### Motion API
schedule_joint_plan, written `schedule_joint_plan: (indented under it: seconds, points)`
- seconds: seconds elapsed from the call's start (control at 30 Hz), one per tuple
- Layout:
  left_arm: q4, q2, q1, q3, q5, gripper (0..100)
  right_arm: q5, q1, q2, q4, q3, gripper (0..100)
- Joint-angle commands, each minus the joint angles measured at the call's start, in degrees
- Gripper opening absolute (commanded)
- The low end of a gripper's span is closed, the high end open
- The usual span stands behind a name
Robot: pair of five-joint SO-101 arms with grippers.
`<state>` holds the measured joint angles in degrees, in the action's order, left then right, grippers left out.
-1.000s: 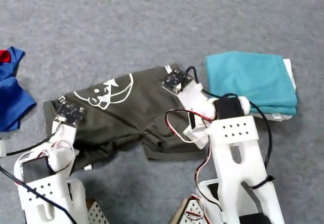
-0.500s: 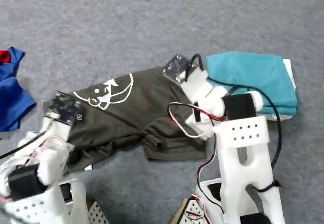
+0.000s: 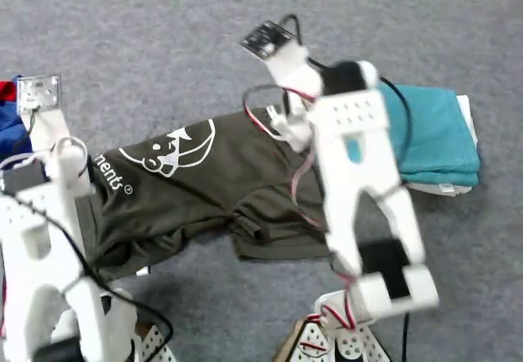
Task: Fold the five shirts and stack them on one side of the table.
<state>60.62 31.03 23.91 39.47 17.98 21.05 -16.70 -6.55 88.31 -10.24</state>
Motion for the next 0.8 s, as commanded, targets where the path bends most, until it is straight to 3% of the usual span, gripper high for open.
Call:
schedule_joint_plan:
  seconds: [0.0,0.2,0.43,0.77]
  points:
    - [-4.3,-7.2,0.5,-4.7,-2.8,2,-3.0,-3.1,-11.5,-0.7,-12.2,2.7]
    - [-11.7,-15.4,0.4,-4.6,-8.5,2,-5.9,-4.6,-29.8,3.9,-31.0,2.7]
    - [-12.6,-25.6,2.6,-5.1,-13.8,2,-5.6,-2.2,-49.8,7.3,-52.7,2.7]
    - [-12.4,-34.1,8.8,-6.3,-9.3,2,-3.3,2.8,-66.5,9.1,-72.0,2.7]
